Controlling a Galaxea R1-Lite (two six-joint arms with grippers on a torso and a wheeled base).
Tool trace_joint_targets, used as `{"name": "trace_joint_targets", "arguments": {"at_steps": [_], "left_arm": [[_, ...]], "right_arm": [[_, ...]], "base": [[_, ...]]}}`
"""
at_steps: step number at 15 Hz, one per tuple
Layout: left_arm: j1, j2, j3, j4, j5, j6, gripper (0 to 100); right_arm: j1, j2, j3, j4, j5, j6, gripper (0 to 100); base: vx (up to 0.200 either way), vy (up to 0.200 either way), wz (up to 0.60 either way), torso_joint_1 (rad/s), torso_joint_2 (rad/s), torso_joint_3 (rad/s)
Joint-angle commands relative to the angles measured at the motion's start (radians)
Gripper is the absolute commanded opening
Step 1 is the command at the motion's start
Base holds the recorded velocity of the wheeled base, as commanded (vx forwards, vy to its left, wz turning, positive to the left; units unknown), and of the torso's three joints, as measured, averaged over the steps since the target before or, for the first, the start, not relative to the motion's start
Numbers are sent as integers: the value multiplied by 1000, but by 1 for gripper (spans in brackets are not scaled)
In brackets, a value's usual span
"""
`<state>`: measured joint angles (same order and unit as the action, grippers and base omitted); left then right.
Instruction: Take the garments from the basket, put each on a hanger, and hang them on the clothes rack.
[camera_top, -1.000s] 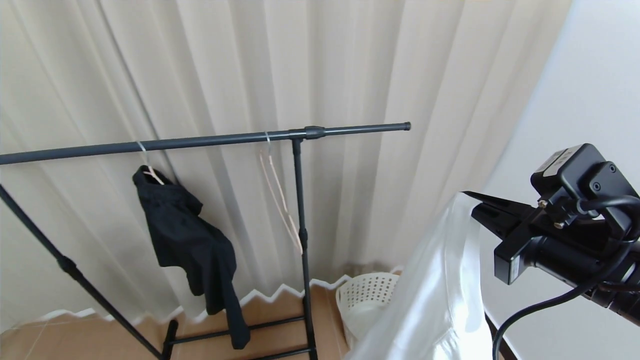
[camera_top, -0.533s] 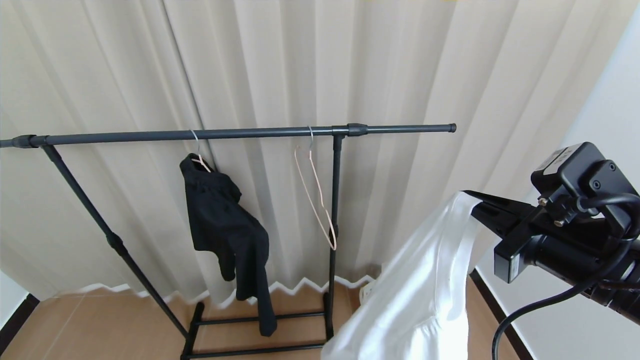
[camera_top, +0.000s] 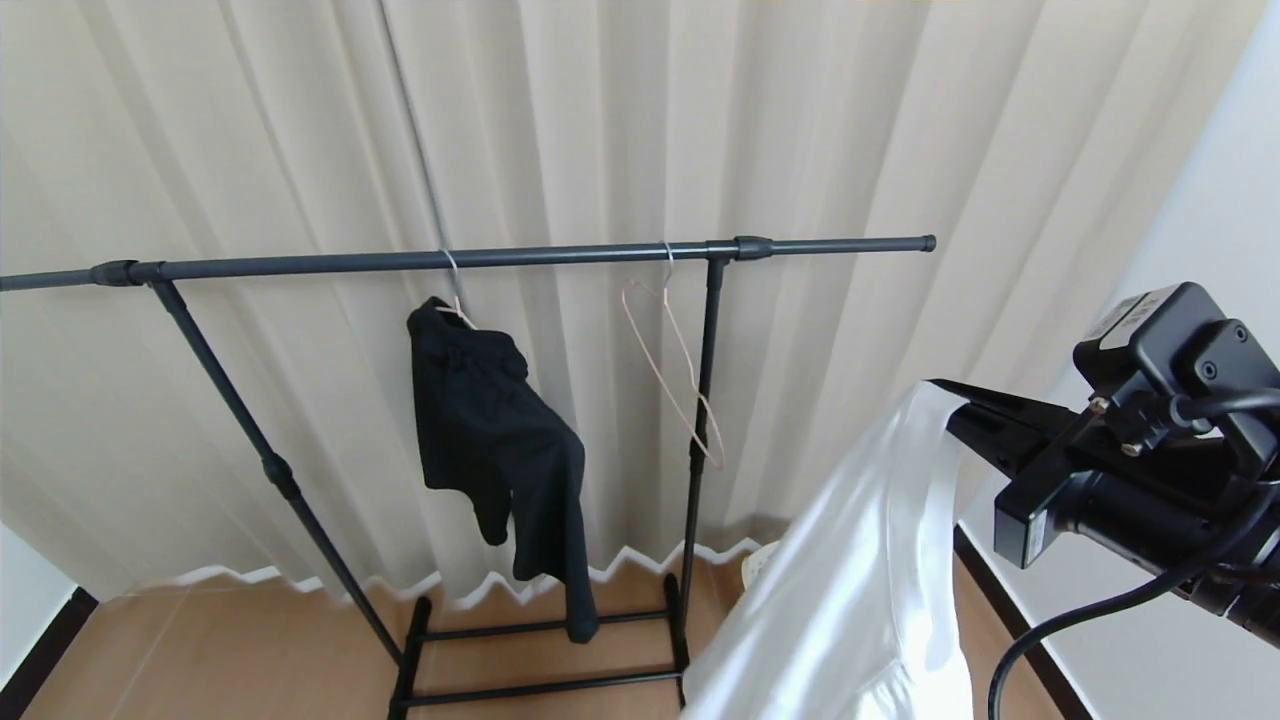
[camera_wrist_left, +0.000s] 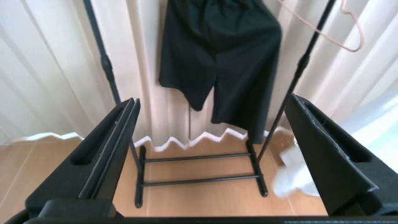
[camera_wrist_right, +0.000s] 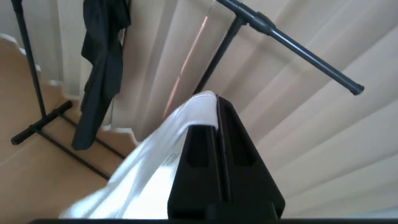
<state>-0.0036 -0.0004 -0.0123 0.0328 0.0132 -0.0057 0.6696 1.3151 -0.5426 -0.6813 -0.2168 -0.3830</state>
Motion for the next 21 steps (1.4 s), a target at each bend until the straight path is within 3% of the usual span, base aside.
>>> {"name": "trace_joint_targets", "arguments": {"at_steps": [1,3,5,7,8,9,11,12,13,14,15,16,21], "left_arm": [[1,0,0,-2,2,-3,100],[1,0,0,-1,1,1,100],[-3,25,-3,10,-4,53,100],[11,211,-23,10,4,138,100],[10,318,-87,10,-10,182,100],[-7,465,-169,3,-52,176,100],[-87,711,-333,-11,-104,95,100],[-95,720,-337,-11,-104,92,100],[-312,944,-485,-13,-67,-66,100],[-312,944,-485,-13,-67,-66,100],[-452,1123,-589,-16,45,-145,100],[-518,1309,-679,-42,154,-168,100],[-648,1634,-905,-126,113,-183,100]], "right_arm": [[1,3,1,-1,-1,-1,0],[-4,12,1,-1,-3,-4,0],[-11,33,-4,-1,-9,-16,0],[-11,78,-27,0,-59,-14,0],[-11,101,-43,3,-85,-8,0],[-13,110,-60,11,-90,13,0],[-13,133,-119,63,-92,84,0],[-13,133,-122,66,-92,88,0],[-13,162,-194,187,-96,204,0],[-13,162,-194,187,-96,204,0],[-13,184,-249,264,-115,283,0],[-11,204,-281,287,-150,328,0],[-4,239,-297,279,-157,360,0]], "base": [[0,0,0,0,0,0],[0,0,0,0,0,0],[0,0,0,0,0,0],[0,0,0,0,0,0],[0,0,0,0,0,0],[0,0,0,0,0,0],[0,0,0,0,0,0],[0,0,0,0,0,0],[0,0,0,0,0,0],[0,0,0,0,0,0],[0,0,0,0,0,0],[0,0,0,0,0,0],[0,0,0,0,0,0]]}}
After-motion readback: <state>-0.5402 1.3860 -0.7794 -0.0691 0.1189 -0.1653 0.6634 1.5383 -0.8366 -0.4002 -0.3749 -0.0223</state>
